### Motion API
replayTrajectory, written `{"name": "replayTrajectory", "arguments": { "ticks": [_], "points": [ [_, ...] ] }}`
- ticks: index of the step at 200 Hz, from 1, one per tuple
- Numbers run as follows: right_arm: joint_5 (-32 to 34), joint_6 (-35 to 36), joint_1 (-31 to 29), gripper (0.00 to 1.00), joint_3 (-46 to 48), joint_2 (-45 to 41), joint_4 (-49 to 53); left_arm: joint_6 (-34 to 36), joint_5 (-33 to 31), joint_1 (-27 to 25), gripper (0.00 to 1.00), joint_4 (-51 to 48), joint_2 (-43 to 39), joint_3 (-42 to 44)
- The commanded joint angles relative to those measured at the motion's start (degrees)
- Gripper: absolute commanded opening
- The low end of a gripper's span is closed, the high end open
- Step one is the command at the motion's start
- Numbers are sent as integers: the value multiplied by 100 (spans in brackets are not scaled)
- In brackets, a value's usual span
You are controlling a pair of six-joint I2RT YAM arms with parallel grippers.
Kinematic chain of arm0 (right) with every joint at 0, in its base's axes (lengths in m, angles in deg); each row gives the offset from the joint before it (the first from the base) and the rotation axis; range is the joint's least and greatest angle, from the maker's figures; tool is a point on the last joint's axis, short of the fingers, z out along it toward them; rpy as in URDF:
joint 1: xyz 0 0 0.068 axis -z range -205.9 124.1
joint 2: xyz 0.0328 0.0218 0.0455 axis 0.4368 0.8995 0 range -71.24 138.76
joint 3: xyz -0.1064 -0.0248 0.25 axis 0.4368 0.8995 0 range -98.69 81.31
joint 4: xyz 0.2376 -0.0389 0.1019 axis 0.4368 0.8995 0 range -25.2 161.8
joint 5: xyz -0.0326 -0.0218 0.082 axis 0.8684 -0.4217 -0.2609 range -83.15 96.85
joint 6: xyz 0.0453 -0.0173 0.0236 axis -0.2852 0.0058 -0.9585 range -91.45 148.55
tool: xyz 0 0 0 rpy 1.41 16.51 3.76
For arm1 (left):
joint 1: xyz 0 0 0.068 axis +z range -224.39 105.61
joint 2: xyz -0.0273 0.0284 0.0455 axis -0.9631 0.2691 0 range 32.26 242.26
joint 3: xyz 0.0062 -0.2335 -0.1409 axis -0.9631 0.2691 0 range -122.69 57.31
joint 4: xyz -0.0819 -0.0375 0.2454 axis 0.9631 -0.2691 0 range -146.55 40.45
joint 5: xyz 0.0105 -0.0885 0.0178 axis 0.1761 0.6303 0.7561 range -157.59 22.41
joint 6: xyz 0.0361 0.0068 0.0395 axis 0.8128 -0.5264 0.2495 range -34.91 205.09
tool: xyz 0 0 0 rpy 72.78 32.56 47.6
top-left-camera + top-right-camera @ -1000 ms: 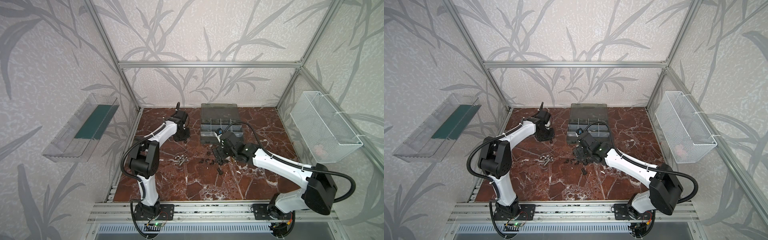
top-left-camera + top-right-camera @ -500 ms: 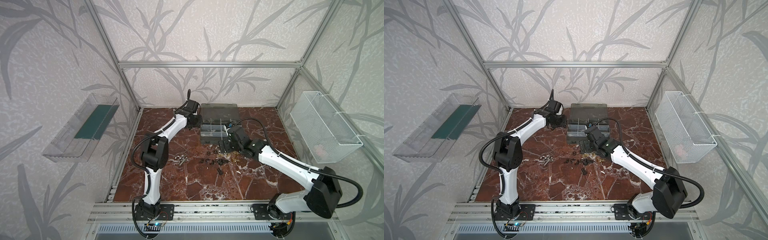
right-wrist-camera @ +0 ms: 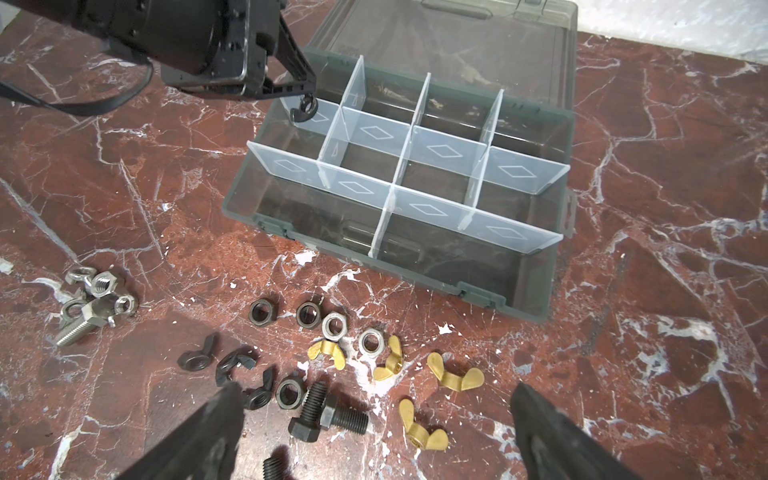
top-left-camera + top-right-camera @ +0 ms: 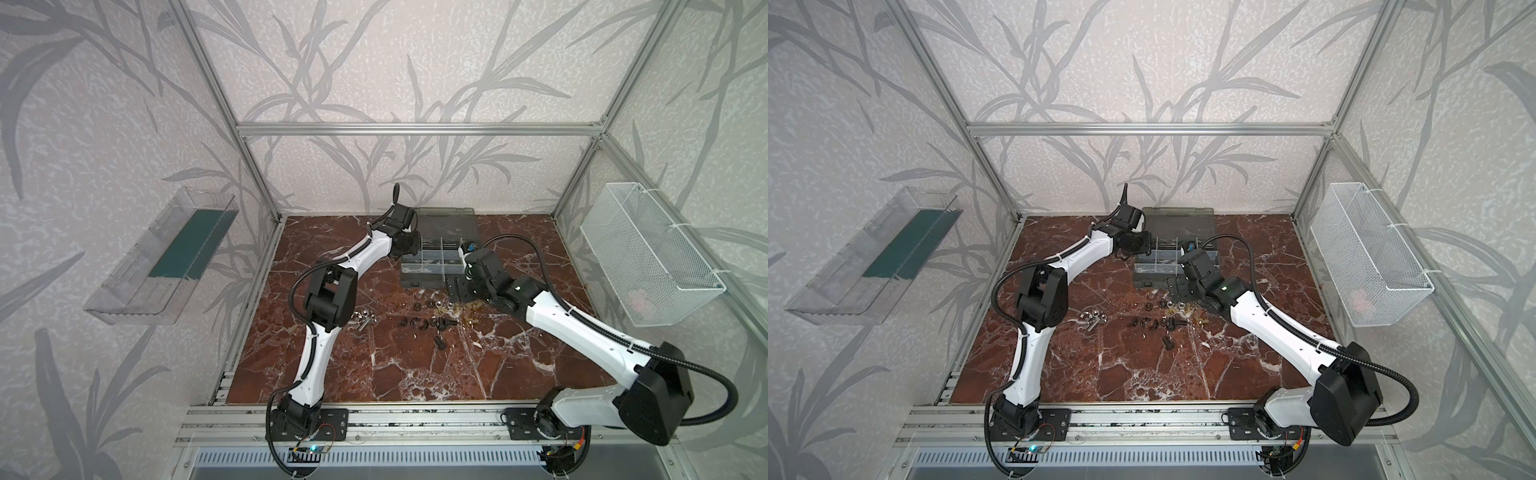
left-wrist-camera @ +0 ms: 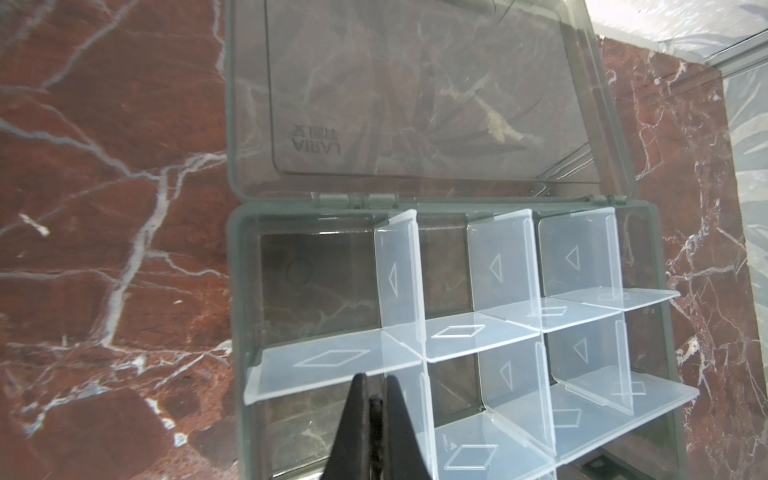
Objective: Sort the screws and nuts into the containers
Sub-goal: 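Lower the wing nut into a box compartment and open the left gripper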
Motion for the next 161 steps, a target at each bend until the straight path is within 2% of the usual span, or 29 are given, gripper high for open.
{"name": "replayTrajectory", "arguments": {
  "ticks": [1,71,112,161],
  "points": [
    [-84,-71,65,99,112,-94,80,-51,-30,-29,0,-95,24,-62],
    [-286,-133,72,99,209,-2,-40,8,-59,-93,3,-252,-11,28],
    [-278,-116,78,99,240,-11,-64,43,-65,-99,14,-353,-5,18],
    [-337,-103,80,99,189,77,-95,85,-56,-96,19,-460,-115,46]
  ]
}}
